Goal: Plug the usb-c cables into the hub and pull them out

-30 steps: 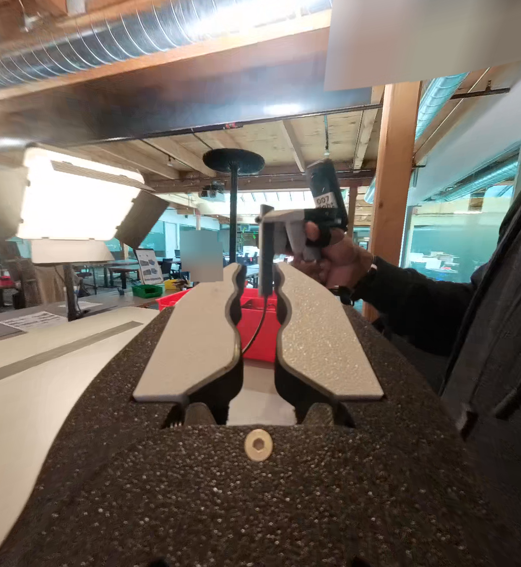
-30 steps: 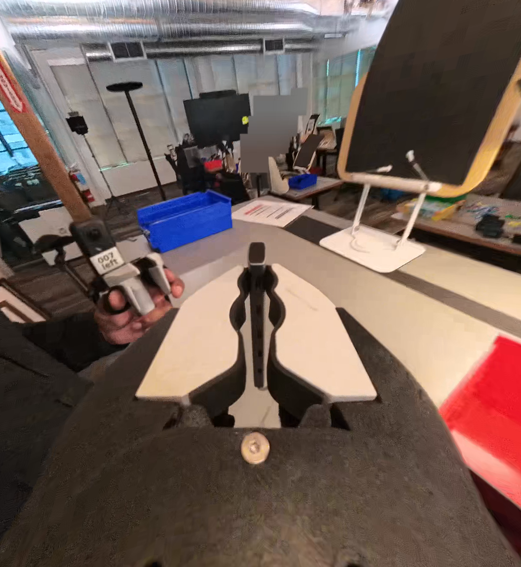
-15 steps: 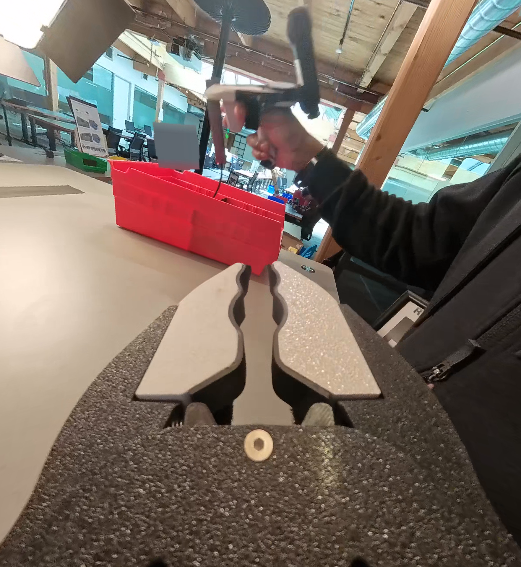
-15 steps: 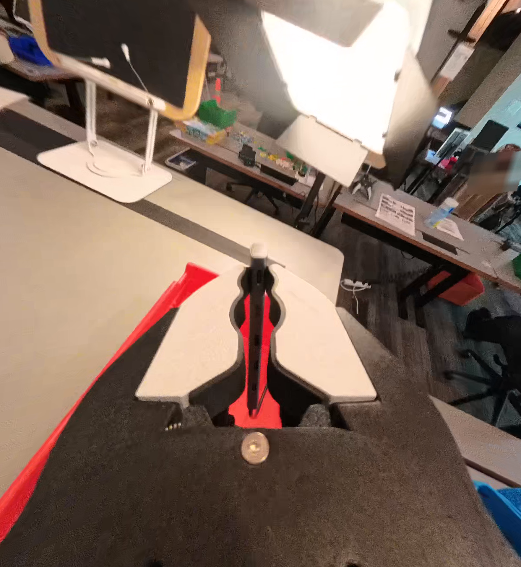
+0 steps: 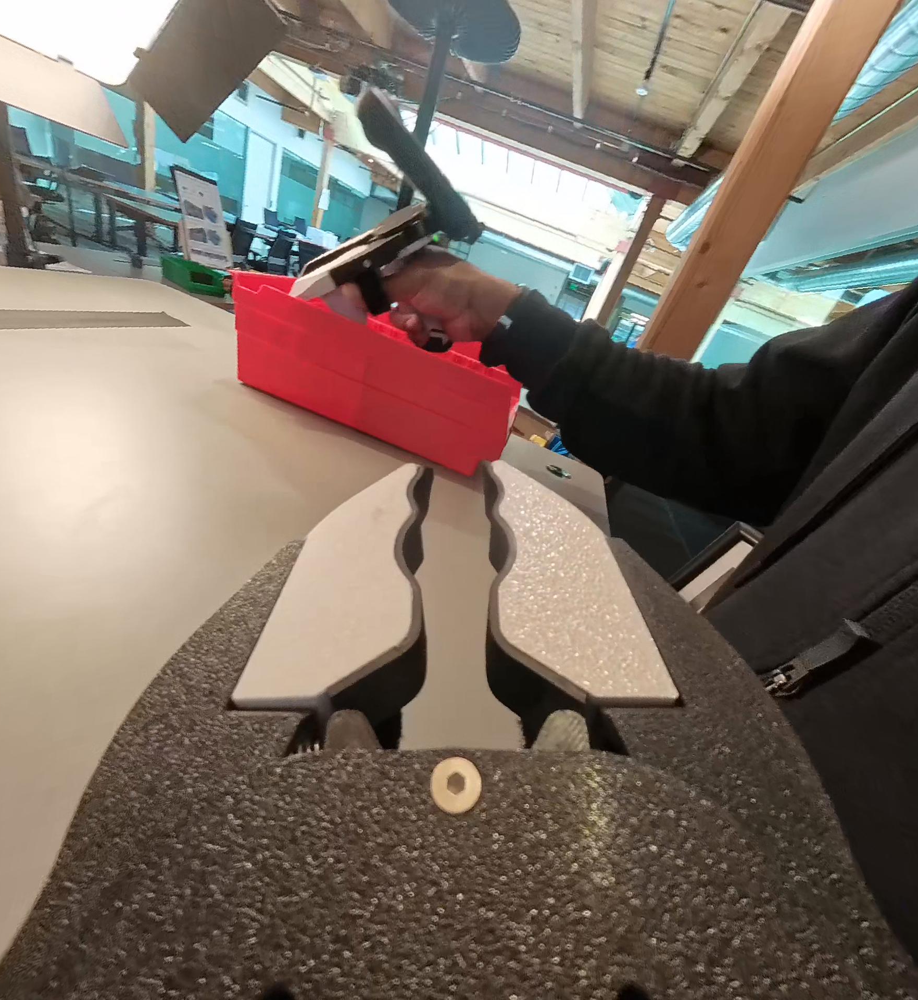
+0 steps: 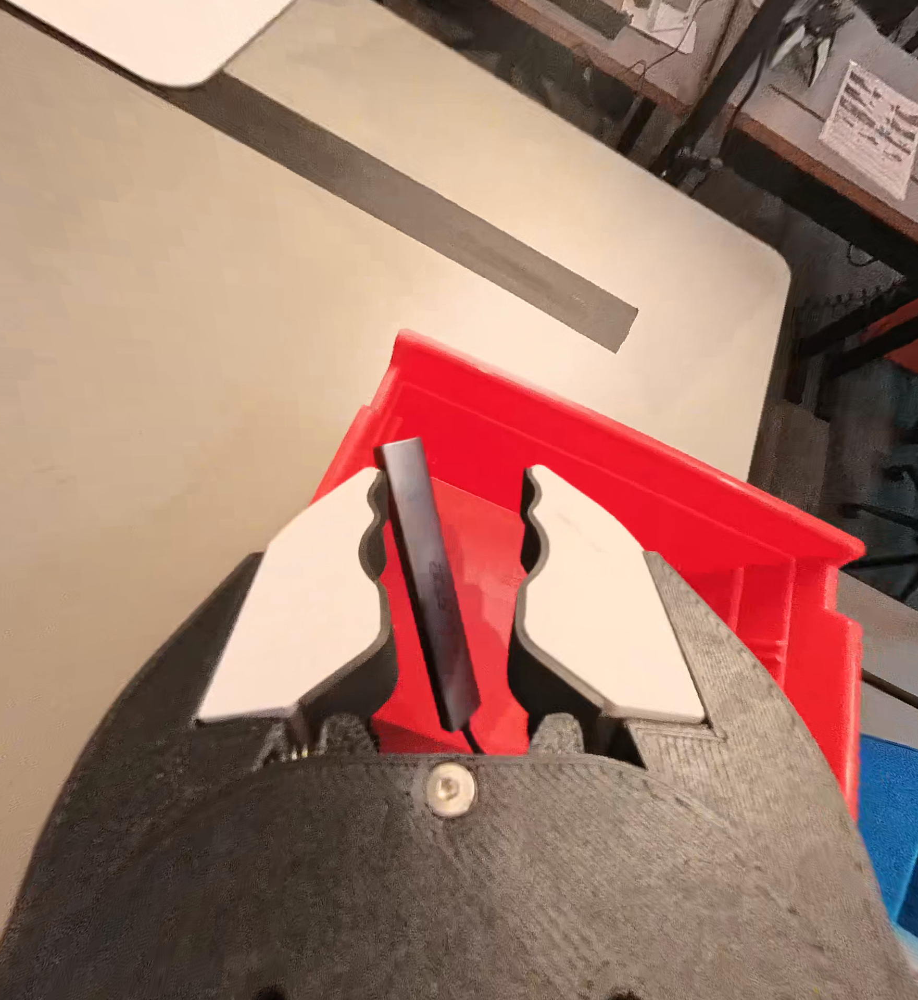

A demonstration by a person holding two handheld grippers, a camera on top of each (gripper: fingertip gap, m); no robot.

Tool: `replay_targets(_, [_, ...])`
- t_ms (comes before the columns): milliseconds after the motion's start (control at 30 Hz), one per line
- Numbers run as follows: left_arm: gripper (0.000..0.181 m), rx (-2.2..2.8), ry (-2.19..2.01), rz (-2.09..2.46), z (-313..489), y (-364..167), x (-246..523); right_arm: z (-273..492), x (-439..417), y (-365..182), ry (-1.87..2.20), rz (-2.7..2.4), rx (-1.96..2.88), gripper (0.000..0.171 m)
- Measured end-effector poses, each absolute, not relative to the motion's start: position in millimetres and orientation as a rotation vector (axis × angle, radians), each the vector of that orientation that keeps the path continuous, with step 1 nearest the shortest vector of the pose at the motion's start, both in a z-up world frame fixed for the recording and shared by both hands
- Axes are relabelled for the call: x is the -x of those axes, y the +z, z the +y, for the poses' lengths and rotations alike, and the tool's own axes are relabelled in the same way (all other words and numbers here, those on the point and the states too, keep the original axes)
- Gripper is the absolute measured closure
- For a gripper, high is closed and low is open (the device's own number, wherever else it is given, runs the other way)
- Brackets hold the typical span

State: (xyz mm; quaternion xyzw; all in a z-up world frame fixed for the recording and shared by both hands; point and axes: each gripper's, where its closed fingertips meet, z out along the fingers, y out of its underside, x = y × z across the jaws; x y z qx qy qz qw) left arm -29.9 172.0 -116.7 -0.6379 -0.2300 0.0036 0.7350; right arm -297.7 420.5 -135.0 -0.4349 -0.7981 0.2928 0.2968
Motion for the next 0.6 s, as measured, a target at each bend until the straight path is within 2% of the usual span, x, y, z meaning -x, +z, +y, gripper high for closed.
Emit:
replay_targets(233, [0.135,1.331,0.173,-0.599,132.5,-105.5,41.1,398.3,250.0,-64.0,1.027,-1.963,1.161,0.118])
replay_targets(400, [0.116,1.053,0.156,-0.584,104.3,-59.6,51.2,289.5,178.7,-18.2,1.729,-1.830,1.052,0.129])
replay_targets(500, [0.111,0.801,-0.020,-0.605,83.2,-31.7,62.9,208.7,144.0,-48.2,1.990,-1.778,1.003,0.133])
replay_targets(600, [0.108,0.591,-0.094,-0.677,56.6,-22.4,86.7,114.3,97.3,-86.0,2.259,-1.891,0.962,0.122])
